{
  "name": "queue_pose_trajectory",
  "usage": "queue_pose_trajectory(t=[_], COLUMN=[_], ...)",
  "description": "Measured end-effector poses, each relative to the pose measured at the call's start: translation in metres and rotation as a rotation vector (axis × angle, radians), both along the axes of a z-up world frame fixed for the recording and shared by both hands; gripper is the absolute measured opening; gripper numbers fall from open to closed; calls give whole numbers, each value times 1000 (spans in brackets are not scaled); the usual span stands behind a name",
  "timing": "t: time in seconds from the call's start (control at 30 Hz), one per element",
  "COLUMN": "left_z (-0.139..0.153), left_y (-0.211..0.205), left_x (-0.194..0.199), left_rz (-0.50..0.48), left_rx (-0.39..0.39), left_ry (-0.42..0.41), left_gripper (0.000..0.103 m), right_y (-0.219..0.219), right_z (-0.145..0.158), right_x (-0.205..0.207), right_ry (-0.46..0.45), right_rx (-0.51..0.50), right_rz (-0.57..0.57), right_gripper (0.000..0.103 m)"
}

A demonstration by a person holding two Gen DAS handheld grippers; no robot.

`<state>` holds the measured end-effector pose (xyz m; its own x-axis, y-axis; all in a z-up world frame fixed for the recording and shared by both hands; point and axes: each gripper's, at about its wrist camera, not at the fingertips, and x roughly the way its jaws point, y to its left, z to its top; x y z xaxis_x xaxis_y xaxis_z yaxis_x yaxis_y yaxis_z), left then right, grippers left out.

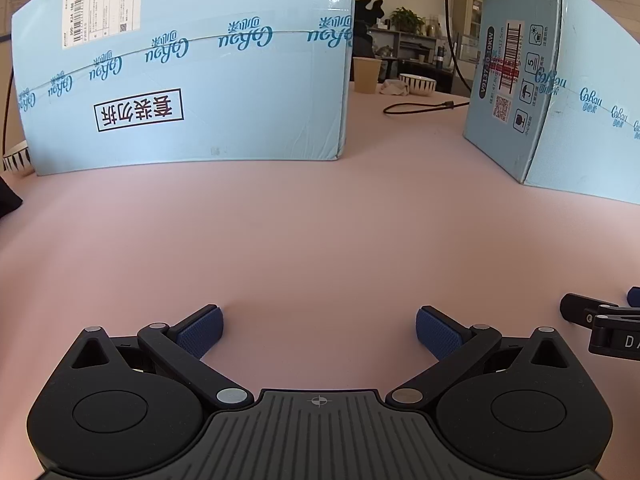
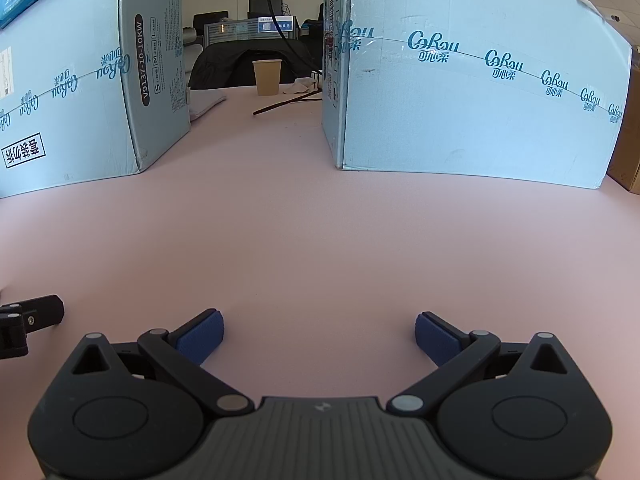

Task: Fold clothes

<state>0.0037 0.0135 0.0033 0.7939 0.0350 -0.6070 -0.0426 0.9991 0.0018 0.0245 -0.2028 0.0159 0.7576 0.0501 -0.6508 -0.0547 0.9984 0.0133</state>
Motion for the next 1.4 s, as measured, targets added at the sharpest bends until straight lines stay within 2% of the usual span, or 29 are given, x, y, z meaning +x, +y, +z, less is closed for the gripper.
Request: queue_pose_trajectory(t=[1.4], left_z=[0], left_y=[0], left_x=[1], left_rz=[3], left_rx=[13], left_ry=[2], left_gripper=[103], right_y=[2], right_z=[0], right_x=[1], right_ry=[-1], right_rx=[-4], right_rz=[0], right_gripper=[103])
